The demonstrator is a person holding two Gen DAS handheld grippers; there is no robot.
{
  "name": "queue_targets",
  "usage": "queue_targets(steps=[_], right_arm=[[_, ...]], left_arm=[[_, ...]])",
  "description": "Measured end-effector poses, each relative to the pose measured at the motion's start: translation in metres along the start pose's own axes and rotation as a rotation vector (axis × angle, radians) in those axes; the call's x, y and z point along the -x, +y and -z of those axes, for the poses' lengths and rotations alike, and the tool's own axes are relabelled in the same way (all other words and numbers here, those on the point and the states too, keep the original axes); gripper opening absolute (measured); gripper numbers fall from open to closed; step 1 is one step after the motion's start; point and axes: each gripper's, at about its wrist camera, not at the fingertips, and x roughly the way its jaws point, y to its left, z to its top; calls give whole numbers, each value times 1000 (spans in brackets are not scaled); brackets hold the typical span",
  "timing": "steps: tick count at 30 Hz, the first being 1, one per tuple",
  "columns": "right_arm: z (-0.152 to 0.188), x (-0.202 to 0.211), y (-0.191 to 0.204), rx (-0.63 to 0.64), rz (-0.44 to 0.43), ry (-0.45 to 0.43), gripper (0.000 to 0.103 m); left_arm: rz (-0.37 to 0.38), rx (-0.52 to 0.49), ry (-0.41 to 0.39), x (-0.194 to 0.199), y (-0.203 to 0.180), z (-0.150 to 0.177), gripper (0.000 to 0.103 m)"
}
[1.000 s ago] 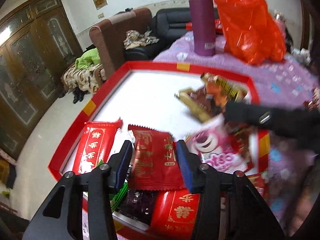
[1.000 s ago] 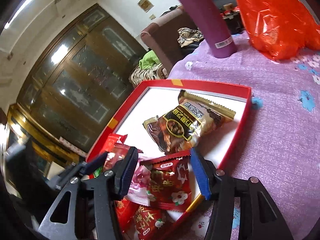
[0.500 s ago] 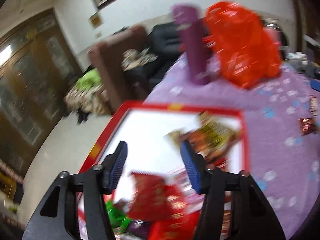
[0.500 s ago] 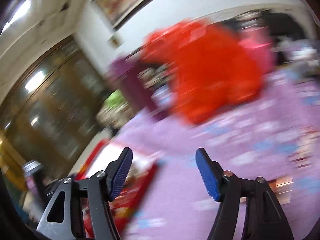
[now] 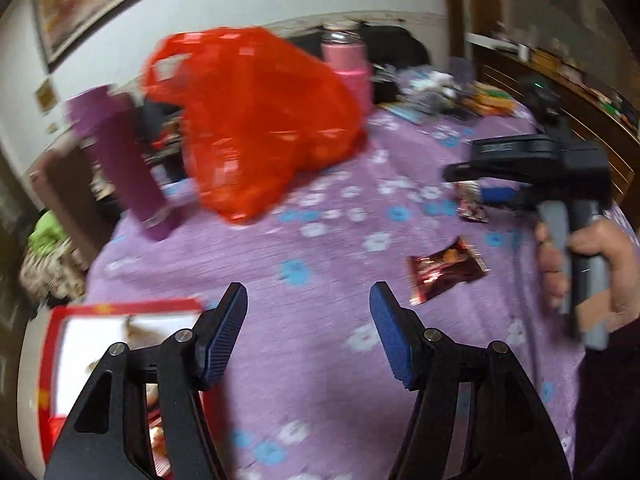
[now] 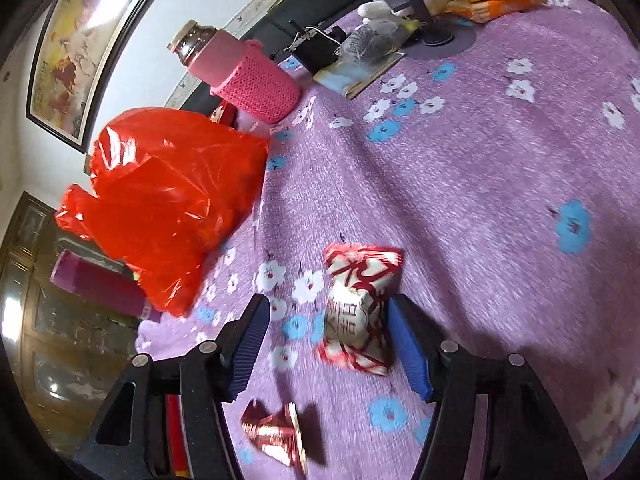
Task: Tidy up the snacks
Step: 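Move both tools back toward the remaining candies on the cloth, then grasp a red-white wrapped candy with the right tool while the left grasps a brown chocolate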
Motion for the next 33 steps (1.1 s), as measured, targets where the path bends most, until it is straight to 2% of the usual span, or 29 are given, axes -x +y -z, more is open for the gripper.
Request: queue_targets(steps=[1, 2, 3, 4, 5, 8, 10, 13, 16, 18, 20, 22, 25, 26, 27, 28, 29, 33], right_arm=[[0, -4, 8, 58, 53, -23, 59], [4, -5, 14, 104, 93, -35, 53], [6, -8, 21, 159, 159, -50, 41], [8, -11, 23, 199, 226, -66, 35], [9, -13, 26, 221, 263, -75, 31], [8, -14, 27, 245, 318, -87, 29], [5, -11, 22, 206, 285, -71, 29], [-7, -1, 4, 79, 135, -33, 28], [-11, 12, 0, 27, 51, -29, 28], [-14, 16, -5, -8, 0, -16, 28], [-17, 17, -11, -54, -61, 5, 28], [-18, 15, -16, -94, -106, 24, 28], [-18, 13, -18, -119, -140, 39, 28], [-15, 16, -18, -124, -144, 38, 28], [-15, 17, -17, -125, -142, 33, 28], [-14, 19, -16, -120, -139, 26, 28], [-14, 20, -15, -116, -140, 21, 28], [-11, 23, -13, -101, -149, 15, 28]], left_arm=[[10, -18, -1, -4, -5, -2, 63], [26, -51, -7, -10, -12, -4, 63], [50, -91, -14, -16, -19, -7, 63], [73, -122, -20, -19, -25, -9, 63], [99, -154, -30, -22, -31, -10, 63], [143, -272, -64, -27, -48, -11, 63], [175, -339, -81, -29, -58, -12, 63], [287, -451, -50, -41, -73, -13, 63], [343, -541, -23, -52, -83, -13, 63], [380, -558, -2, -62, -83, -17, 63], [421, -560, 25, -71, -82, -22, 62], [430, -570, 46, -81, -83, -27, 62], [468, -562, 50, -85, -82, -30, 63], [479, -546, 56, -86, -80, -30, 61], [500, -528, 63, -86, -79, -30, 50], [540, -505, 76, -86, -78, -29, 44], [549, -492, 78, -86, -78, -27, 39], [533, -415, 92, -83, -77, -22, 37]])
